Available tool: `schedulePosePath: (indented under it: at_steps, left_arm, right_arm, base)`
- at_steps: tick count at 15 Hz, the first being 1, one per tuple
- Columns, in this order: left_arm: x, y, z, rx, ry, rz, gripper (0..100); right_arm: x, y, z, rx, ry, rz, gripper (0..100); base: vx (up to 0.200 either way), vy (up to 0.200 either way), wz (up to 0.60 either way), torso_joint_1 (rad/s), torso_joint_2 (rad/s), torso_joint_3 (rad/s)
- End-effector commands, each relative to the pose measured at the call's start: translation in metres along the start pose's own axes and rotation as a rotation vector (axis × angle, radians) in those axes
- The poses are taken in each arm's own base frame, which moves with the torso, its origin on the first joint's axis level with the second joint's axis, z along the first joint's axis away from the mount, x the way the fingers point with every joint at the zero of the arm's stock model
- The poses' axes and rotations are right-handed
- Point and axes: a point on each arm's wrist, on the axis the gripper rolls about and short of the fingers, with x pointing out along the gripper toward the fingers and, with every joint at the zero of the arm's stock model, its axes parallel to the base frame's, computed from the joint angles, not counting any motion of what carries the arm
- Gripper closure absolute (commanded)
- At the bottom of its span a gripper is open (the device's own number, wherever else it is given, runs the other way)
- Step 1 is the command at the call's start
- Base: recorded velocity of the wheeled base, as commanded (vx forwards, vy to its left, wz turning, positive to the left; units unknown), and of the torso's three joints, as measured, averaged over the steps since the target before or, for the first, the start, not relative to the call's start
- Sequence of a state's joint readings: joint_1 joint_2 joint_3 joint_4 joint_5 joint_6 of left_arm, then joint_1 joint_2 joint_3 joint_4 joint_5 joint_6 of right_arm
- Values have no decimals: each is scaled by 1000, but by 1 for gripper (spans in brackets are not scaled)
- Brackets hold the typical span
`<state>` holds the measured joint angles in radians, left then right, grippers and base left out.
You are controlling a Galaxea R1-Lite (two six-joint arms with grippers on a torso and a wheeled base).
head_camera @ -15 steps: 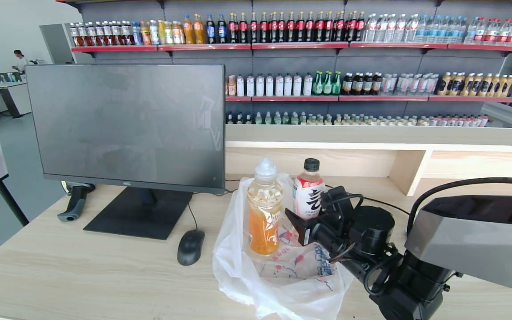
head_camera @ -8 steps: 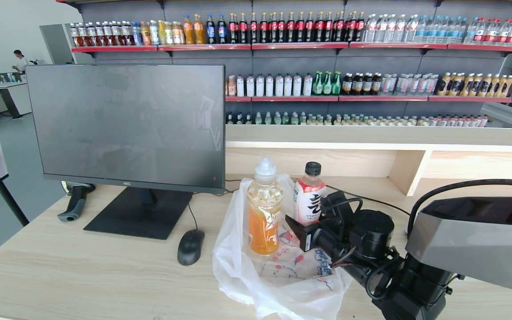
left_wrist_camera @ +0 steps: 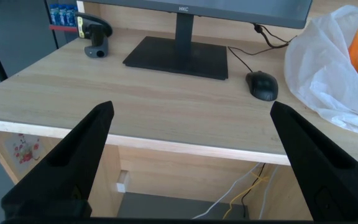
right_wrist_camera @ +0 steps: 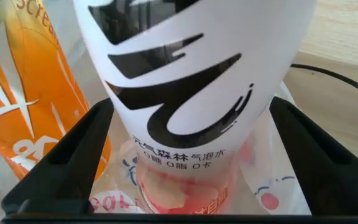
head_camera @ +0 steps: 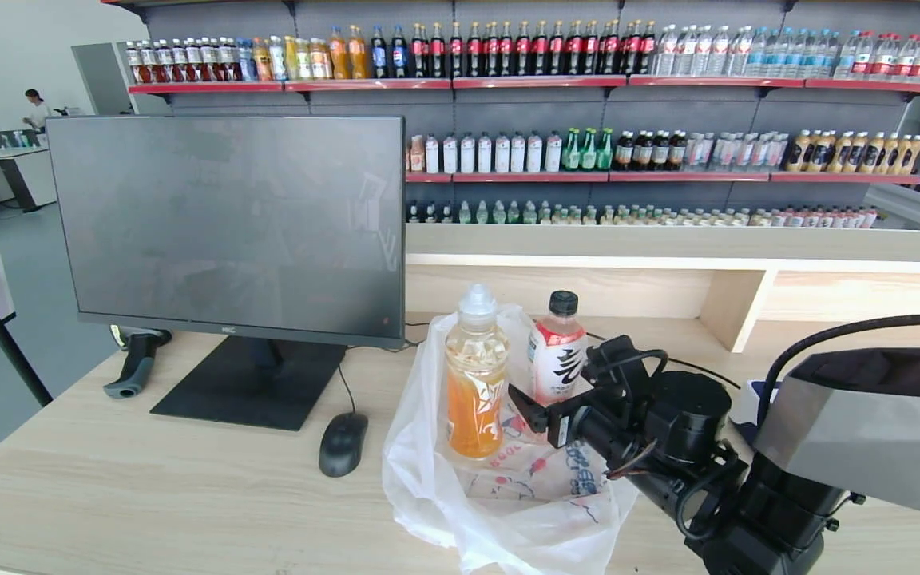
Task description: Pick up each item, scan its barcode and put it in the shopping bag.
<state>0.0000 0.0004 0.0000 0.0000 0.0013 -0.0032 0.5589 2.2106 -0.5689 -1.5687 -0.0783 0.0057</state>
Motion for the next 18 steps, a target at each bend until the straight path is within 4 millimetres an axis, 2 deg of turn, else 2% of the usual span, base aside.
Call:
schedulePosePath:
  at_steps: [1,4,11,14,18]
  left_arm:
    - [0,0,0,3,0,0,0]
    - [0,0,0,2,0,2,0]
    - [0,0,0,2,1,0,0]
    - [0,0,0,2,0,0,0]
    - [0,0,0,-3,3,2,0]
  right_arm:
    - [-20,-2,15,-6,-12,0,0]
    - [-42,-1,31,-17,-35,5,0]
    - [-111,-5,67,-11,-117,13,0]
    - [-115,-5,73,-8,-145,14,0]
    - [-112,-2,78,-6,-169,26,0]
  base:
    - [0,0,0,0,0,0]
    - [0,0,0,0,0,0]
    - [0,0,0,0,0,0]
    - [0,0,0,0,0,0]
    - [-200,0,0,2,2,-1]
